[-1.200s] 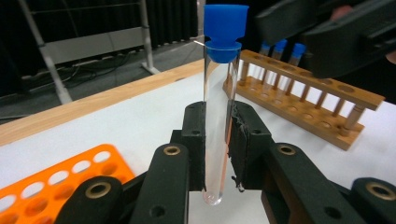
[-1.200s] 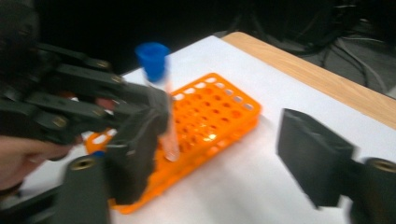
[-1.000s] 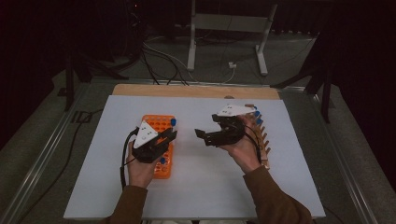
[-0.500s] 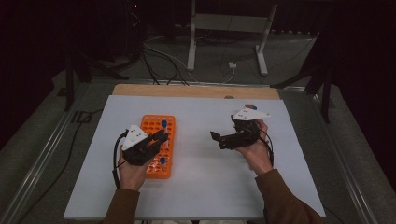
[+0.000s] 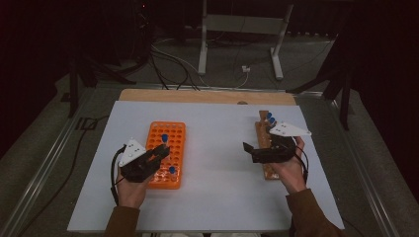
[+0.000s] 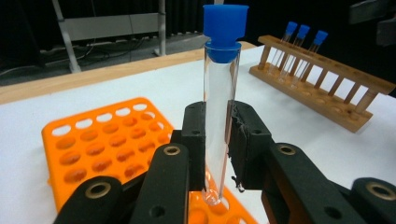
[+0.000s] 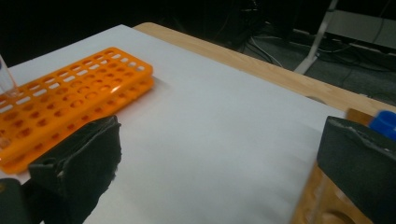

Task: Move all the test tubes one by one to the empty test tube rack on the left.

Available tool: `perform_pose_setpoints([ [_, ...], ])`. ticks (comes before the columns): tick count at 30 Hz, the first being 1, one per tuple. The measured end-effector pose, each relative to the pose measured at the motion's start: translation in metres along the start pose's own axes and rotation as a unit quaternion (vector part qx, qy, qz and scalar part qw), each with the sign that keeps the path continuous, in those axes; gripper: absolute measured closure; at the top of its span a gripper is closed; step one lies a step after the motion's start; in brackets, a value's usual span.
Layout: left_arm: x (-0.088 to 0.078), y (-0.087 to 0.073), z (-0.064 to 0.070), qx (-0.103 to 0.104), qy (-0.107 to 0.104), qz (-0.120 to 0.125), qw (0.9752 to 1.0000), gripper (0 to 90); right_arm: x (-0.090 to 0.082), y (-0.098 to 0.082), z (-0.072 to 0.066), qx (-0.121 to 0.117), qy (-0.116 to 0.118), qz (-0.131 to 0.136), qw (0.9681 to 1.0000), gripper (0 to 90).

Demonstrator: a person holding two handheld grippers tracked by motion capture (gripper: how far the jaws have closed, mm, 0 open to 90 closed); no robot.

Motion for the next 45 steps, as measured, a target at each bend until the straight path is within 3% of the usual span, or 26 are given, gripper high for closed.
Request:
perform_pose_setpoints([
  [3, -0.003, -0.006, -0.001, -0.005, 0.005, -0.005, 1.0, 78.2, -0.006, -0.006, 0.005, 0.0, -0.009, 0.001, 1.0, 0.0],
  [9, -0.009, -0.019, 0.0, -0.013, 0.005, -0.012, 0.9998, 78.1, -0.016, -0.019, 0.016, 0.028, -0.016, 0.013, 0.9994, 0.0],
  [23, -0.018, -0.042, 0.015, -0.001, -0.01, -0.043, 0.999, 78.1, -0.026, -0.03, 0.024, 0.048, -0.021, 0.019, 0.9984, 0.0],
  [28, -0.015, -0.051, 0.019, 0.023, -0.003, -0.079, 0.9966, 78.0, -0.027, -0.033, 0.024, 0.05, -0.02, 0.017, 0.9984, 0.0],
  [31, -0.014, -0.054, 0.019, 0.026, -0.001, -0.095, 0.9951, 78.0, -0.028, -0.033, 0.025, 0.052, -0.02, 0.019, 0.9983, 0.0],
  [45, -0.007, -0.061, 0.021, 0.05, 0.004, -0.135, 0.9895, 78.2, -0.029, -0.036, 0.026, 0.055, -0.019, 0.018, 0.9982, 0.0],
])
Point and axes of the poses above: each handheld gripper's, and its own axes: x roughly forward along the jaws, y roughly out of its top, z roughly to its right, the point moved 3 cm from there along x, roughly forward along the jaws, and after that the axes turned 2 degrees about z, right-handed, at the moved point
